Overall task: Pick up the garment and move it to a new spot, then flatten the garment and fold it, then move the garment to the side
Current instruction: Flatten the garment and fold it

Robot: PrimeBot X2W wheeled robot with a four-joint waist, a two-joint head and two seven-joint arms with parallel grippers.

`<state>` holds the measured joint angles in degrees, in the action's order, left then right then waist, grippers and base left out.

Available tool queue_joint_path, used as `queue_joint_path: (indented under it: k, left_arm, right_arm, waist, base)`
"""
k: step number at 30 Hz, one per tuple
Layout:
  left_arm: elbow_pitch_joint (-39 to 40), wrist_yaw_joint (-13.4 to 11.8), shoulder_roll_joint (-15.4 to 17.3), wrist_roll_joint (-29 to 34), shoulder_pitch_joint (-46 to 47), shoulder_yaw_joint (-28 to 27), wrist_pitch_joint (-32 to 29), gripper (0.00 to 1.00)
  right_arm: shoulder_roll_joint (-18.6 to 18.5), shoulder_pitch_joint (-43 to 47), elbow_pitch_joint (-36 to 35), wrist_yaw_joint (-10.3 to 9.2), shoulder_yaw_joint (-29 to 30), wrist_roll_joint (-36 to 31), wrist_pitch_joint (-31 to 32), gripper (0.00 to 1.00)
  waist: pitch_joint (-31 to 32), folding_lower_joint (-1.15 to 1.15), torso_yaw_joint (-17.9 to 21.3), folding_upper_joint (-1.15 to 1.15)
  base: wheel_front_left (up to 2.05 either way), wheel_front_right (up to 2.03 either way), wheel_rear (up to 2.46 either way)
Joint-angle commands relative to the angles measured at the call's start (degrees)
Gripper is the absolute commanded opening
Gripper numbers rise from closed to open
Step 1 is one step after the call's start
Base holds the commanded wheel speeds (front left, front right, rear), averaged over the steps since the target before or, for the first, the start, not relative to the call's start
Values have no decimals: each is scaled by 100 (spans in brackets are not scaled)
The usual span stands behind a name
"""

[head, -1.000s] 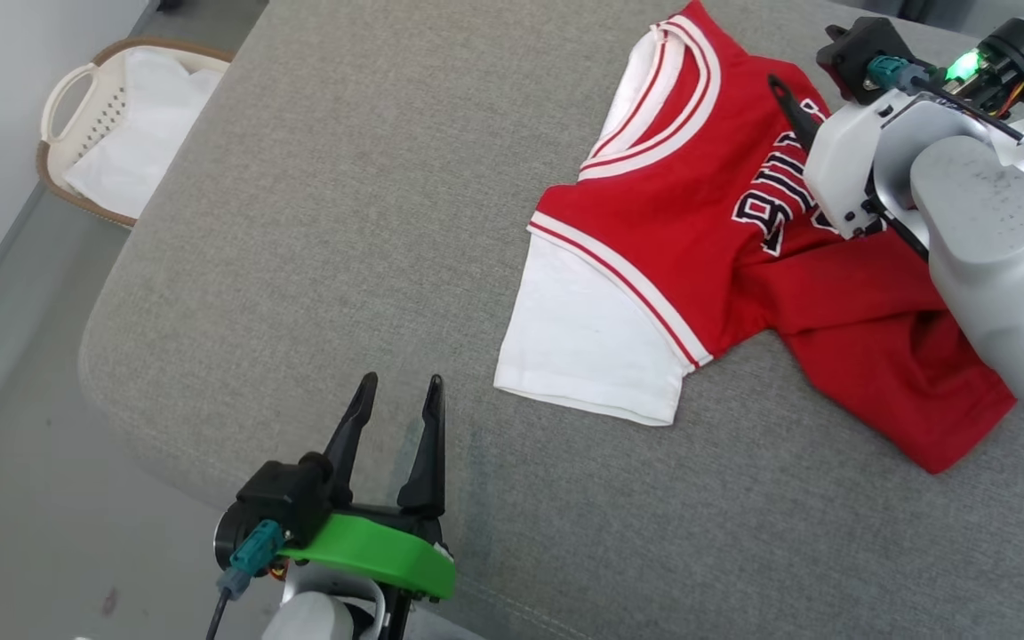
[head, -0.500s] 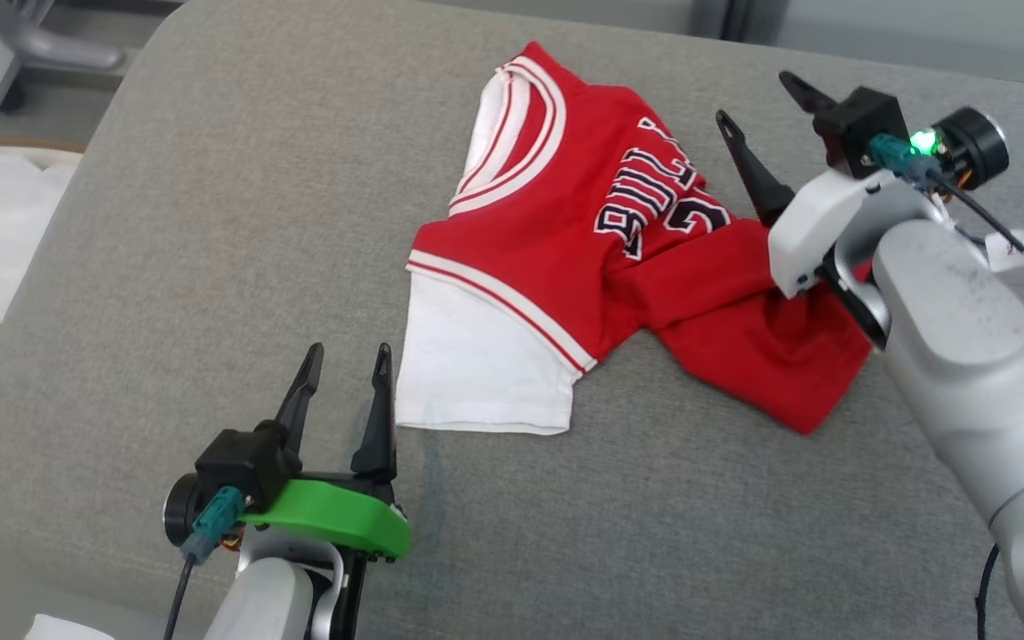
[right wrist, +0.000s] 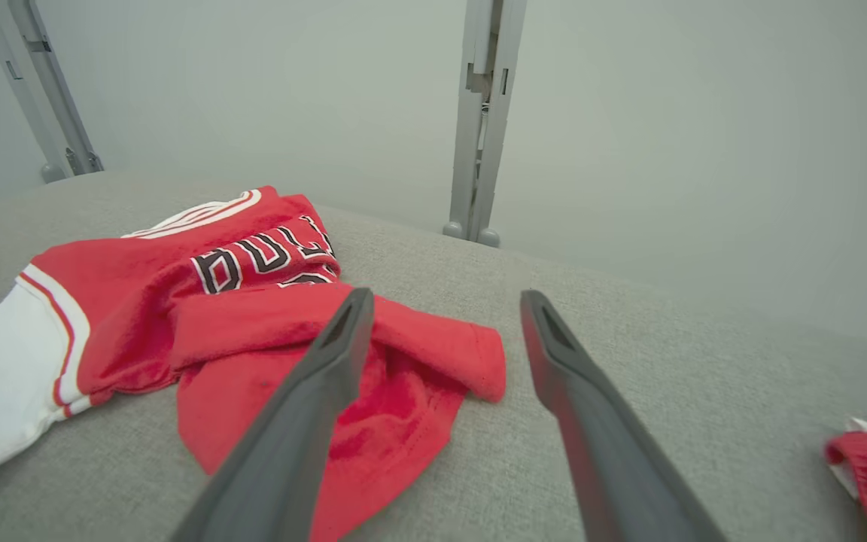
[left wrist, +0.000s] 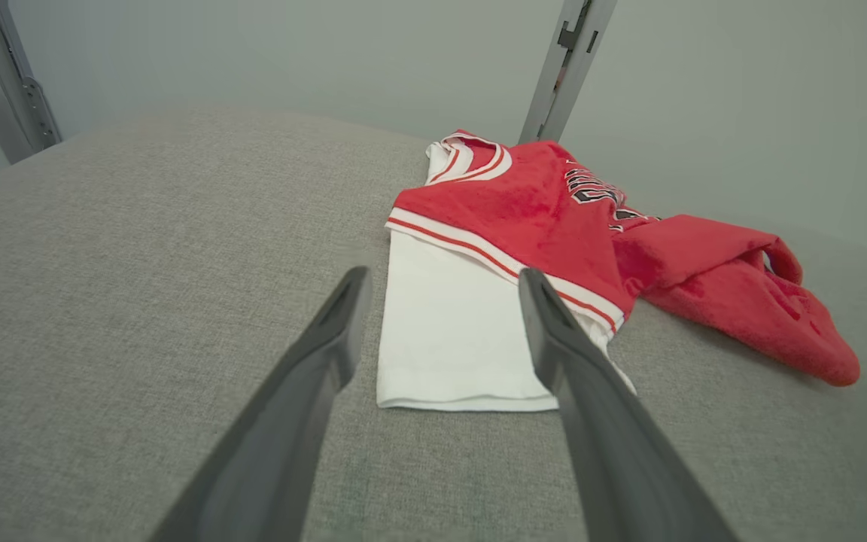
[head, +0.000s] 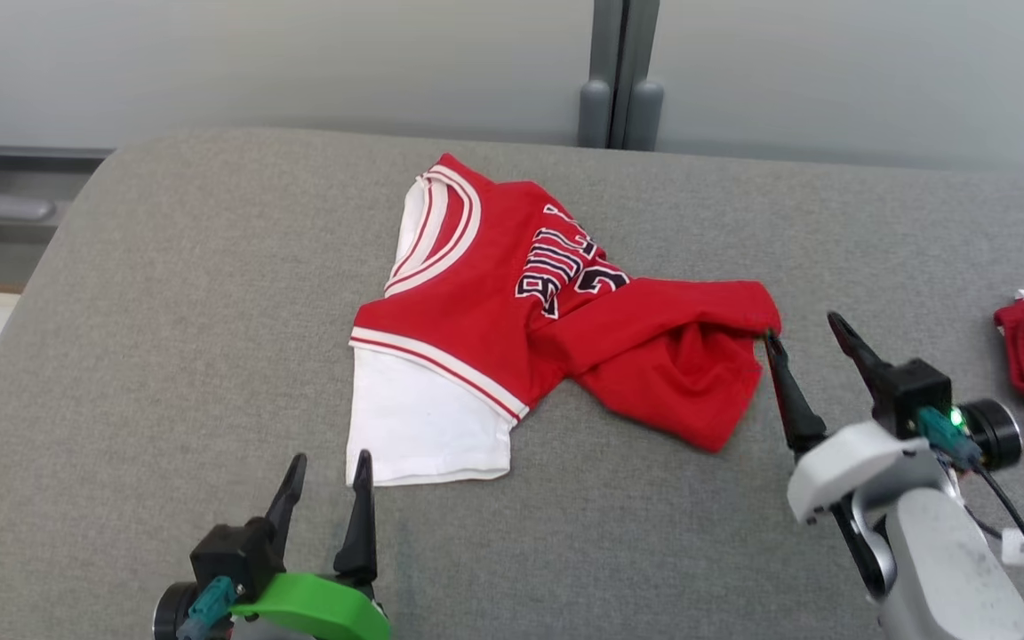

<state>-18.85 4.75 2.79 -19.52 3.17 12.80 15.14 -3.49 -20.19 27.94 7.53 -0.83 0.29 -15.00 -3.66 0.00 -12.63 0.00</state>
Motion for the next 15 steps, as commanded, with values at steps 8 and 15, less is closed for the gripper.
queue_joint_path:
  k: [8,15]
  left_arm:
    - [28,33,20,32,-436,25,-2,100]
    - [64,48,20,86,-467,-32,-2,100]
  right_arm:
    - [49,1402,-892,-9,347,880,-25,100]
    - [49,1868,-1136,-9,257,1137,-25,100]
  waist:
    - [572,0,393,0]
    - [626,0,560,0]
  base:
    - [0,0,0]
    - [0,0,0]
